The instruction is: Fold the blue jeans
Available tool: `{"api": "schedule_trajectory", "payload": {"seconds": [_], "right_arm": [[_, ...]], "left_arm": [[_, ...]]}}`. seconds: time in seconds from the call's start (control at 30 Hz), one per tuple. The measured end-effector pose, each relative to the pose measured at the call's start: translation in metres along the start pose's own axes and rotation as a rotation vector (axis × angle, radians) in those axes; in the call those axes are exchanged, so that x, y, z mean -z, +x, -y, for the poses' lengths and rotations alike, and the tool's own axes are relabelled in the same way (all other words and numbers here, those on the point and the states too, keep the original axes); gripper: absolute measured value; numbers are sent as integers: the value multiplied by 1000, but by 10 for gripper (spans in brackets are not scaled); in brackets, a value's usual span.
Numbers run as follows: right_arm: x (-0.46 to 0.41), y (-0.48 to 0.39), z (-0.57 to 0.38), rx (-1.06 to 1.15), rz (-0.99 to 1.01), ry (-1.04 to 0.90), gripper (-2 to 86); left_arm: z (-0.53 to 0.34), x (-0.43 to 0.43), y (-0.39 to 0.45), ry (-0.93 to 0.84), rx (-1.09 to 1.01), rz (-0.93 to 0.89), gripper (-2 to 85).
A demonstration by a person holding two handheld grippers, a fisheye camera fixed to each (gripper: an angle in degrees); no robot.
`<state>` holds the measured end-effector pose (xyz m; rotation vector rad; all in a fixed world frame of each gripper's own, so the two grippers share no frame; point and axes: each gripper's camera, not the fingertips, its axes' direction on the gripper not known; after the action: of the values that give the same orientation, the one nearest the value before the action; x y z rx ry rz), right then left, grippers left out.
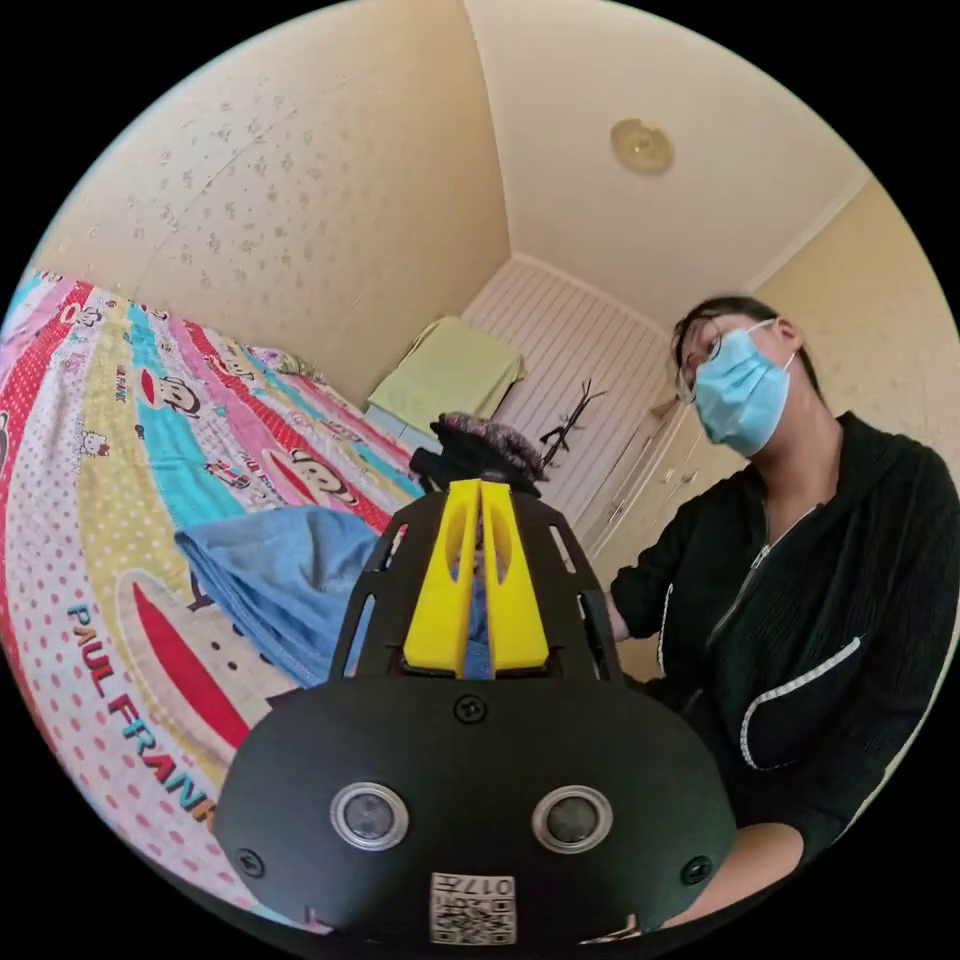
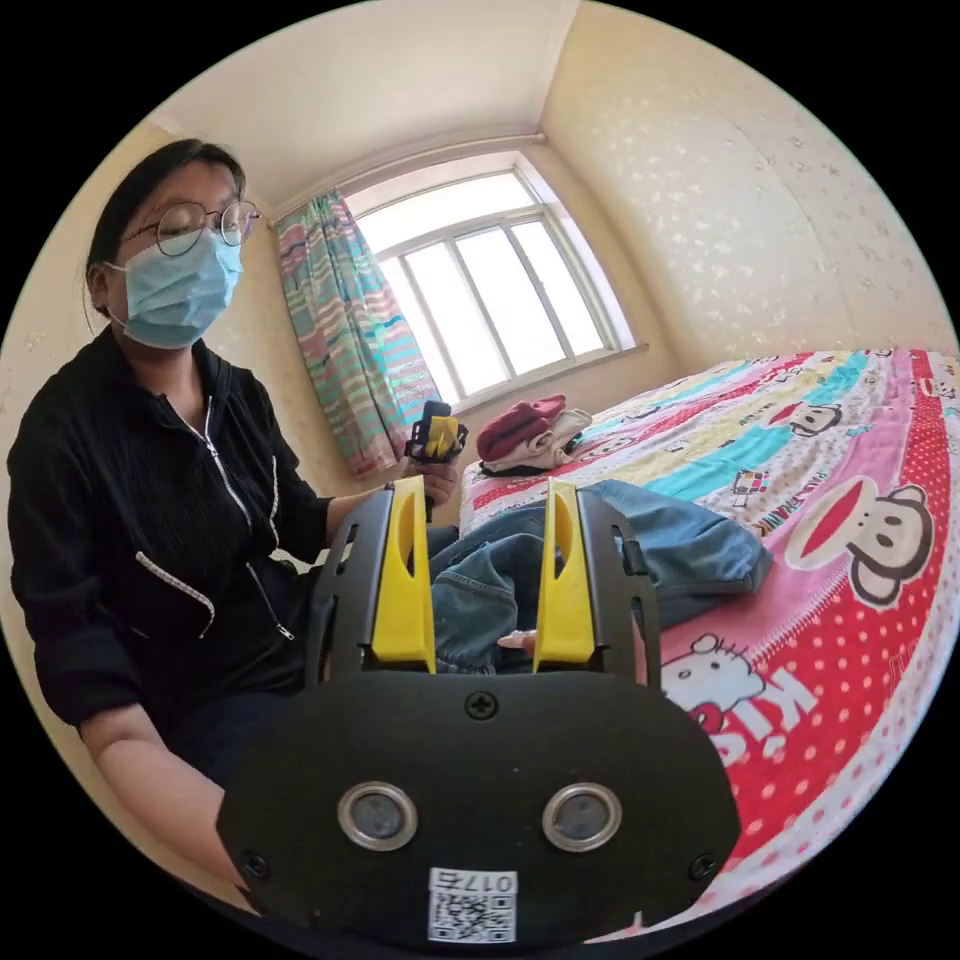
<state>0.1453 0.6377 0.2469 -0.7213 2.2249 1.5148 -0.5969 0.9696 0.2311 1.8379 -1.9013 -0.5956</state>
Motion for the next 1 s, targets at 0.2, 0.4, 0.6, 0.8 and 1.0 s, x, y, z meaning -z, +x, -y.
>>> {"api": "schedule_trajectory", "payload": {"seconds": [0.2, 0.4, 0.6, 0.8, 1.0], "right_arm": [[-9, -70, -43, -174, -430, -124, 166], [-9, -91, -61, -436, -631, -205, 171], [5, -61, -94, -793, -327, 132, 173], [-40, -57, -88, -719, -553, -86, 184], [-80, -24, -76, -590, -427, -266, 185]], "left_arm": [[-40, -74, 41, -309, -70, 55, 51], [-81, -131, 60, -262, 51, 96, 78], [-89, -187, 33, -411, 228, 420, 16], [-77, -189, 13, -384, 320, 425, 0], [-76, -167, -6, -314, 444, 344, -9]]}}
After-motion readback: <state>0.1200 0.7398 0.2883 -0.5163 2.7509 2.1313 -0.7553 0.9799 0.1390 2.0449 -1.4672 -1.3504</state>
